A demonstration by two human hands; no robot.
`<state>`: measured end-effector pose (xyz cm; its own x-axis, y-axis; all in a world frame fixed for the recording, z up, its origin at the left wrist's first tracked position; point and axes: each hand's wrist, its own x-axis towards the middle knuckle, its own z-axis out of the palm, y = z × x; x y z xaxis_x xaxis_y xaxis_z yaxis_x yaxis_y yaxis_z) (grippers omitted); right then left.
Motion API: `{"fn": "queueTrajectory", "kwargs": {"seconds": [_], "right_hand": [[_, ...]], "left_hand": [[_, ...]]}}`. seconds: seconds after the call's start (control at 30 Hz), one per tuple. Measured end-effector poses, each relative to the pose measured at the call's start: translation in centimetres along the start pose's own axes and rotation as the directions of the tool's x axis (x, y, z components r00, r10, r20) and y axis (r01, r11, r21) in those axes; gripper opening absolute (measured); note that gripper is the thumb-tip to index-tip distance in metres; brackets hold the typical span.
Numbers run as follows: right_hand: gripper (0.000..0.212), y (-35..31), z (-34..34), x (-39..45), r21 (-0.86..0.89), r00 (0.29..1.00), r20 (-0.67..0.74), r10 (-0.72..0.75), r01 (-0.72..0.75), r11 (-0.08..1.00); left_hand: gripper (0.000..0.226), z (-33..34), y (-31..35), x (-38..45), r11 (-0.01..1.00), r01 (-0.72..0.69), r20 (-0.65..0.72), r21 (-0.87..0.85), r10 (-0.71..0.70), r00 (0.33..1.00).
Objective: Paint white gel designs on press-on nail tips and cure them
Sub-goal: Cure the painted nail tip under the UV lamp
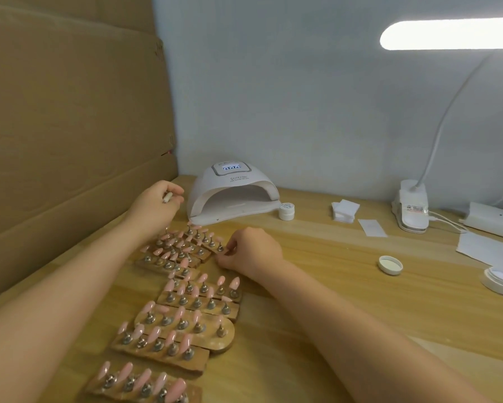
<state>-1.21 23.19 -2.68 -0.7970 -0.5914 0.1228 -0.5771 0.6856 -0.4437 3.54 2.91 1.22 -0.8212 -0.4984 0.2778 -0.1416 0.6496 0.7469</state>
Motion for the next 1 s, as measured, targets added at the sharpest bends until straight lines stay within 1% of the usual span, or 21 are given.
{"fn": "queueTrajectory", "kwargs": {"seconds": [0.07,0.17,0.27,0.4,0.57,0.67,0.73,0.83,0.9,1.0], "right_hand": [[0.032,-0.2,0.0,0.1,-0.014,1.000,0.004,-0.012,0.012,1.000],[0.030,0.8,-0.6,-0.4,-0.045,1.000,-0.002,-0.004,0.004,0.999],[0.027,3.2,-2.0,-2.0,-0.062,1.000,-0.007,0.024,-0.024,0.998],[0.023,7.3,-5.2,-5.8,-0.094,0.998,-0.037,0.057,-0.061,0.994],[0.020,11.8,-9.2,-11.5,-0.119,0.995,-0.057,0.087,-0.094,0.989],[0.022,14.4,-10.8,-14.3,-0.143,0.995,-0.038,0.090,-0.094,0.985],[0.026,16.4,-12.1,-15.9,-0.149,0.994,-0.017,0.110,-0.111,0.983],[0.032,19.4,-13.7,-17.8,-0.155,0.986,0.021,0.163,-0.158,0.975],[0.033,21.2,-14.4,-18.7,-0.134,0.979,0.019,0.205,-0.201,0.970],[0.032,23.2,-15.0,-19.8,-0.145,0.967,-0.006,0.254,-0.252,0.957]], "left_hand": [[0.021,0.0,0.6,-0.1,1.000,-0.013,-0.007,-0.014,0.013,1.000],[0.019,0.4,1.4,-0.3,0.999,-0.038,0.021,0.004,0.038,0.999],[0.015,1.5,2.4,-0.8,0.998,-0.062,0.052,0.029,0.061,0.997],[0.012,3.4,4.9,-1.9,0.992,-0.124,0.121,0.001,0.123,0.985],[0.012,6.2,10.1,-2.9,0.977,-0.211,0.246,0.009,0.202,0.948],[0.012,8.5,13.5,-4.0,0.970,-0.240,0.290,-0.040,0.241,0.926],[0.014,10.5,15.5,-5.2,0.963,-0.258,0.319,-0.081,0.270,0.908],[0.014,13.7,17.6,-7.6,0.932,-0.359,0.359,-0.049,0.352,0.865],[0.014,15.7,18.4,-9.1,0.910,-0.413,0.391,-0.029,0.390,0.834],[0.014,18.2,19.1,-11.0,0.892,-0.453,0.398,-0.004,0.417,0.817]]}}
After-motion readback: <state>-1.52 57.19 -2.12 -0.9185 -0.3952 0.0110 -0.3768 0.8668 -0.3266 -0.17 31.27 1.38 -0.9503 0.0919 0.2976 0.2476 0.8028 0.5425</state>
